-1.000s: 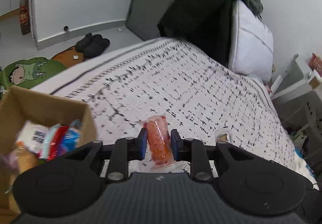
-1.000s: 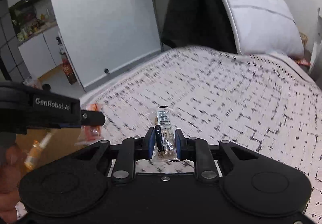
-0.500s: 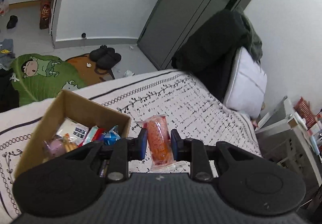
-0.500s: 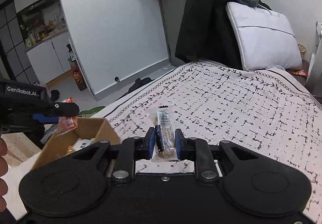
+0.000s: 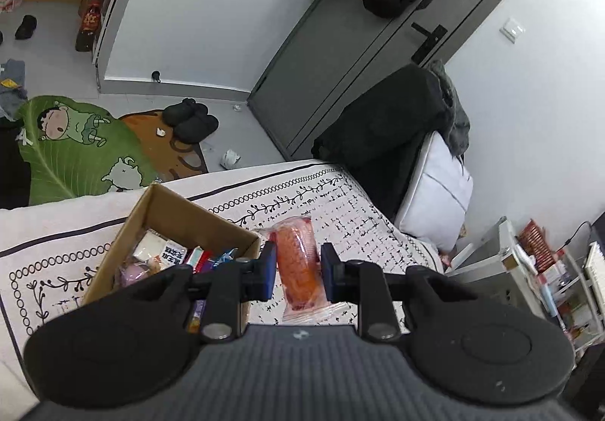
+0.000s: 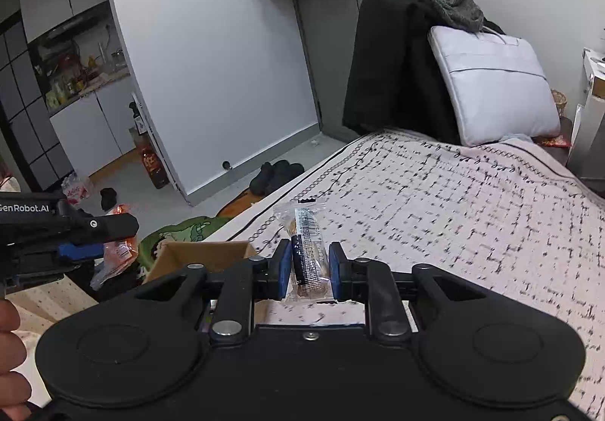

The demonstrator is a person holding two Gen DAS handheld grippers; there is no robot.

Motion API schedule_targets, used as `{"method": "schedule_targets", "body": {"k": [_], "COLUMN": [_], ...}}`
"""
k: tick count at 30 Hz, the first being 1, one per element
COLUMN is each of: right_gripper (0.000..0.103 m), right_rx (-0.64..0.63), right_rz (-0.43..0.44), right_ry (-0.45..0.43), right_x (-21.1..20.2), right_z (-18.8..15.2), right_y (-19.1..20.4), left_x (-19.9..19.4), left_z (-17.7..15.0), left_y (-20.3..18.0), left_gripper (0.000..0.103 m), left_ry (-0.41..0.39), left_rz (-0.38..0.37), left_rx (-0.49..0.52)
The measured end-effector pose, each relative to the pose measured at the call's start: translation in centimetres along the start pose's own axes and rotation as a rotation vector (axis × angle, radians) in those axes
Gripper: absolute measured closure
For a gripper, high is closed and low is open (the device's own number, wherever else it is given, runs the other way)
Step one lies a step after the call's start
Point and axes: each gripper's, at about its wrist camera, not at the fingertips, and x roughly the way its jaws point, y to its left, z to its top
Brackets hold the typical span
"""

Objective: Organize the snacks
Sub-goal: 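Carry the orange candy and clear packet into the cardboard box and open both tools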

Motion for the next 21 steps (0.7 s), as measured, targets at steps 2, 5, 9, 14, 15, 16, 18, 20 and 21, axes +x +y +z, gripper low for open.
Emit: {"method": "schedule_targets", "body": {"k": [2,5,9,14,15,16,18,20,21], "right_gripper": [0.082,0.082,0.082,0.082,0.082,0.082,0.082,0.082,0.082], "right_rx": [-0.003,-0.012,-0.014,-0.033,-0.039,-0.046,-0.056,-0.059,-0.06], "right_rz": [-0.002,-0.001,0.001,0.008,0.01,0.012,0.014,0.018,0.018], "right_ry": [0.009,0.021,0.028,0.047,0.05,0.053,0.058,0.063,0.065], "right_x": [0.0,0.2,0.5,1.3,1.6,1.8,2.3,2.8,3.0], "right_z": [-0.3,-0.6,-0.8,-0.8,-0.8,-0.8,-0.8,-0.8,-0.8], "right_y": [0.9,2.6,4.3,6.6,7.0,7.4,8.2,8.8,9.1], "left_x": [-0.4,-1.1,-0.9,-0.4,-0.3,-0.1,0.1,0.3,0.4], "left_z": [0.4,0.6,1.1,1.4,1.4,1.4,1.5,1.5,1.5], "left_y": [1.0,2.7,4.7,6.7,7.0,7.4,7.9,8.4,8.7], "left_gripper": [0.079,0.079,0.079,0.079,0.079,0.079,0.079,0.079,0.079], "left_ry": [0.008,0.011,0.036,0.058,0.064,0.07,0.081,0.092,0.099], "left_rz": [-0.009,-0.012,-0.018,-0.018,-0.02,-0.022,-0.02,-0.012,-0.009], "left_rx": [-0.021,-0.044,-0.088,-0.134,-0.143,-0.153,-0.163,-0.17,-0.171]}}
